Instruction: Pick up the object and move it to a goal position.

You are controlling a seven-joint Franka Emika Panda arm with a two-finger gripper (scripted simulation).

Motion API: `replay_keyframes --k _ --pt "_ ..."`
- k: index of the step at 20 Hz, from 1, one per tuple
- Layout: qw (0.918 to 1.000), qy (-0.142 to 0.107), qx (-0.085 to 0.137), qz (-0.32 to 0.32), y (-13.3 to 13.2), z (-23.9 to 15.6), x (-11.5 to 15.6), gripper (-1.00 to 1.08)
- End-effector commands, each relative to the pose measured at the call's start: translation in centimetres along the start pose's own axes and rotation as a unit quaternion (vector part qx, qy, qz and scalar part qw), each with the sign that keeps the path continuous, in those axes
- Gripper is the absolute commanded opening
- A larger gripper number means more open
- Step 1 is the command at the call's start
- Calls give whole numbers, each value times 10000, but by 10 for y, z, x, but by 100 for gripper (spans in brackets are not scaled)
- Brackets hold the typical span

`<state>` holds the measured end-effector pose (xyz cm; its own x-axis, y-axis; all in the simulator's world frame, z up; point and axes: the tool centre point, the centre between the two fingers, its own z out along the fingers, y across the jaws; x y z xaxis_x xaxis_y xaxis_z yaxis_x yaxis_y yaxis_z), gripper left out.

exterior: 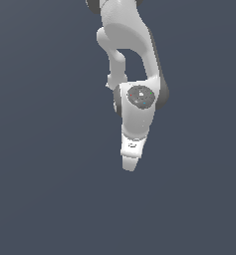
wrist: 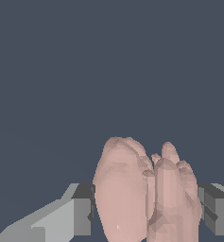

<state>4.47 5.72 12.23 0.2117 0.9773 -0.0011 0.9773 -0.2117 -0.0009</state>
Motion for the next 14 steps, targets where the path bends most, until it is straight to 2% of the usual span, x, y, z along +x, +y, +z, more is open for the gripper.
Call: replay_keyframes --k 1,14 --pt "10000 0 -4 -5 -3 -28 8 -100" --pt "10000 7 -2 -9 -13 -176 49 -100"
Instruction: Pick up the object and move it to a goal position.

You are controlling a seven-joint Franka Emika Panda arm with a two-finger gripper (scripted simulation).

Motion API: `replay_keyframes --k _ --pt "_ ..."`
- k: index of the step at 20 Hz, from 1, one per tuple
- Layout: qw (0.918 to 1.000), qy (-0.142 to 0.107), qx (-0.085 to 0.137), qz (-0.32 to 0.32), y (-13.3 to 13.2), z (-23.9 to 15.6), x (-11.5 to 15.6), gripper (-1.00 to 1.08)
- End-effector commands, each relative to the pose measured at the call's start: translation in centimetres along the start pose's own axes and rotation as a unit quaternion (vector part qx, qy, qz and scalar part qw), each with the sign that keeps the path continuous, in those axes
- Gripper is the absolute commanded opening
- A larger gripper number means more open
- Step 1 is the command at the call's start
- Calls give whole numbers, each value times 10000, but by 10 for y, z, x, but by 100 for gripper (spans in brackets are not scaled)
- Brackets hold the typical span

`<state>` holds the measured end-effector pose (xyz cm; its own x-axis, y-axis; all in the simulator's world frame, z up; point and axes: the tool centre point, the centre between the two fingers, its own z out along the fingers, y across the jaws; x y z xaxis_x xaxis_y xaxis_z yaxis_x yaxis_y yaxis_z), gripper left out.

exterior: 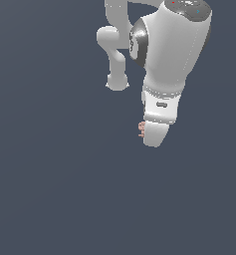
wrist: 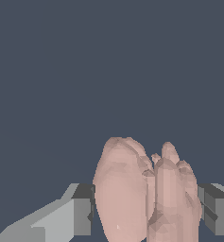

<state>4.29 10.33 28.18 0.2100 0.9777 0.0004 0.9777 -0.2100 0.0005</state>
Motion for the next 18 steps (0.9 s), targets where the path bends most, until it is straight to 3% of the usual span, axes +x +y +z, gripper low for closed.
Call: replay_keyframes --k 1,9,18 --pt "10000 0 5 0 -2 -27 8 -100" --pt "10000 1 5 8 -3 -87 24 -100" --pt "10000 -1 3 15 -2 -112 31 -100"
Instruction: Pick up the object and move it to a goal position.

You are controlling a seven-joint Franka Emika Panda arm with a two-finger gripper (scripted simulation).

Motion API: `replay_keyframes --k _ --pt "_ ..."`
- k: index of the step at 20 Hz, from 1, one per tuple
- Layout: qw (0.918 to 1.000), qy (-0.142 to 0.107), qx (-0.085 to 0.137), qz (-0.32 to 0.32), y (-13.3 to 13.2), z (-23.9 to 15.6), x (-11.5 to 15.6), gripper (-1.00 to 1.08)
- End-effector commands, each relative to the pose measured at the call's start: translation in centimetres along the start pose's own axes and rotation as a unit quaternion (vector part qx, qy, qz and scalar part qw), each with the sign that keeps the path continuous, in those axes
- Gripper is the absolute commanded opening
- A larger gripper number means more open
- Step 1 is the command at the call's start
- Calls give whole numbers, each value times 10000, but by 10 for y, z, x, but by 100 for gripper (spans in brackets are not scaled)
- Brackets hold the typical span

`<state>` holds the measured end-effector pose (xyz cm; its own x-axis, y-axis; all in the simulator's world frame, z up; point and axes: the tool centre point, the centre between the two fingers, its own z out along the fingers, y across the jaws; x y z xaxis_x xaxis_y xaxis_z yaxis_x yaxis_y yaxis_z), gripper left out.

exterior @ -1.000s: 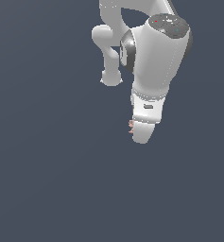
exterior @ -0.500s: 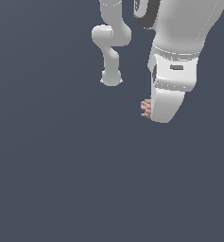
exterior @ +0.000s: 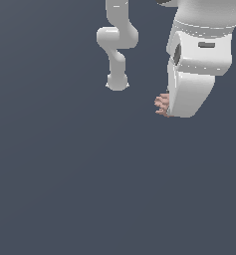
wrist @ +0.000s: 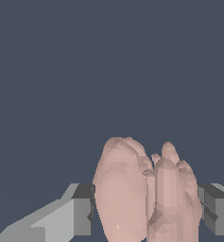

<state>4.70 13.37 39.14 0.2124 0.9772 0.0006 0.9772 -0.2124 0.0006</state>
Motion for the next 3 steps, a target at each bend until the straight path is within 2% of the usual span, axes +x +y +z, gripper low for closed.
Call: replay_keyframes --k 1,3 --pt "10000 -2 4 2 0 -3 1 -100" --pt "10000 -2 4 2 1 -3 1 -100"
